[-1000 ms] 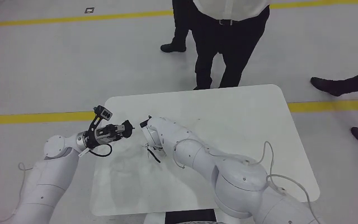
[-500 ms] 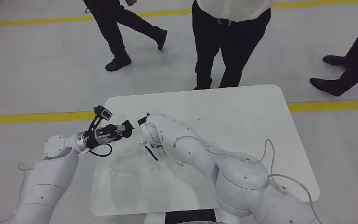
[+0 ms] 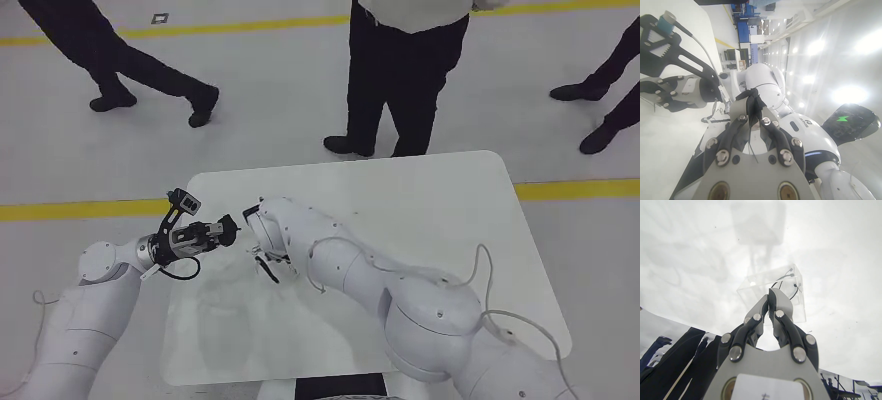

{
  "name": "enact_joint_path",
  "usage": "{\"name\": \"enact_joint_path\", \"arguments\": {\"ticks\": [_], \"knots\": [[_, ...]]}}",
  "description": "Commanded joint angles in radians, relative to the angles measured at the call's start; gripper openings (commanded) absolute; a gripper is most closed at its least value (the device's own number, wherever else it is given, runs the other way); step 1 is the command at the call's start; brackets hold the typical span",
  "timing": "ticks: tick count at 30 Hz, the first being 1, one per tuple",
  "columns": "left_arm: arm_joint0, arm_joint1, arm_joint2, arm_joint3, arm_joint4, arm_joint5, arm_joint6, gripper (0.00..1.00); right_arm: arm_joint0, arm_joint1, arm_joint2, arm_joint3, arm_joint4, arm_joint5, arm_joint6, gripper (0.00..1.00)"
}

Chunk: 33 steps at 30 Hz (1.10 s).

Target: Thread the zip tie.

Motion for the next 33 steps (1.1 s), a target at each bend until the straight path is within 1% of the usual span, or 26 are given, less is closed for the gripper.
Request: {"name": "enact_joint_path", "arguments": {"ticks": [1,11,23,24,26,33], "knots": [[0.000,0.000,0.000,0.000,0.000,0.000,0.000,0.00,0.004,0.000,-0.002,-0.001,0.008,0.000,0.001,0.00],[0.000,0.000,0.000,0.000,0.000,0.000,0.000,0.00,0.018,0.002,0.007,0.007,0.060,0.000,-0.010,0.00],[0.000,0.000,0.000,0.000,0.000,0.000,0.000,0.00,0.018,0.002,0.007,0.007,0.060,0.000,-0.010,0.00],[0.000,0.000,0.000,0.000,0.000,0.000,0.000,0.00,0.016,0.004,0.007,0.007,0.060,-0.002,-0.016,0.00],[0.000,0.000,0.000,0.000,0.000,0.000,0.000,0.00,0.010,0.019,0.010,-0.003,0.063,-0.003,-0.039,0.00],[0.000,0.000,0.000,0.000,0.000,0.000,0.000,0.00,0.020,0.038,0.044,-0.023,0.054,0.000,-0.038,0.00]]}}
